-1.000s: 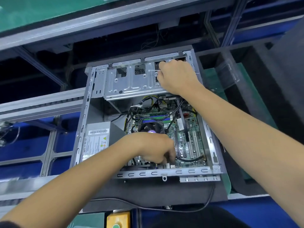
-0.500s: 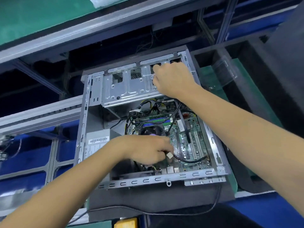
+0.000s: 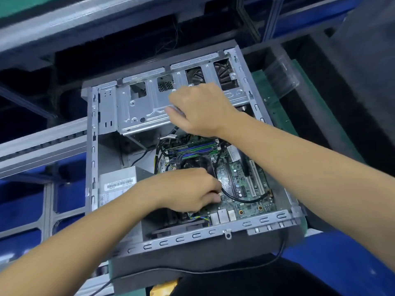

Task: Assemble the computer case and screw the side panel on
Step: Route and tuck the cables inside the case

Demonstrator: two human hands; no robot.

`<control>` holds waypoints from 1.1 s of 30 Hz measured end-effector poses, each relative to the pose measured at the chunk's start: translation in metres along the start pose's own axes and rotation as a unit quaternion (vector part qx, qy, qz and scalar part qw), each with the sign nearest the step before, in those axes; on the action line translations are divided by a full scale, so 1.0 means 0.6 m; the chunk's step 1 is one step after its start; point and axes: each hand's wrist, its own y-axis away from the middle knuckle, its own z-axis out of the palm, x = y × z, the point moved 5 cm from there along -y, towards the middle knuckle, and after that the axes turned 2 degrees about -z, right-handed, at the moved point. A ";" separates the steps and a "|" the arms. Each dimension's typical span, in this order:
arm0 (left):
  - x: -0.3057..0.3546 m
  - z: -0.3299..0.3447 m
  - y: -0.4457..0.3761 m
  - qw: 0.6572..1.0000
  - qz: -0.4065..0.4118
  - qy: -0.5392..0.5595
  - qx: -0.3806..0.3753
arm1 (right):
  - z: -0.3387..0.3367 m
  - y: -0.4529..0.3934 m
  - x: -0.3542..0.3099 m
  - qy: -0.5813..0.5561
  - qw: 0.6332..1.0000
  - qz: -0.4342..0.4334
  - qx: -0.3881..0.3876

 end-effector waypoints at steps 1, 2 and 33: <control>0.006 0.001 0.001 1.000 0.016 -0.011 -0.004 | -0.004 0.002 0.004 -0.013 1.000 0.012 0.010; 0.013 0.002 0.001 0.999 0.036 -0.026 -0.008 | -0.007 0.003 0.007 -0.021 0.999 0.022 0.014; 0.017 0.043 -0.075 0.962 -0.012 -0.267 0.050 | -0.003 -0.004 0.030 -0.025 0.997 0.077 -0.011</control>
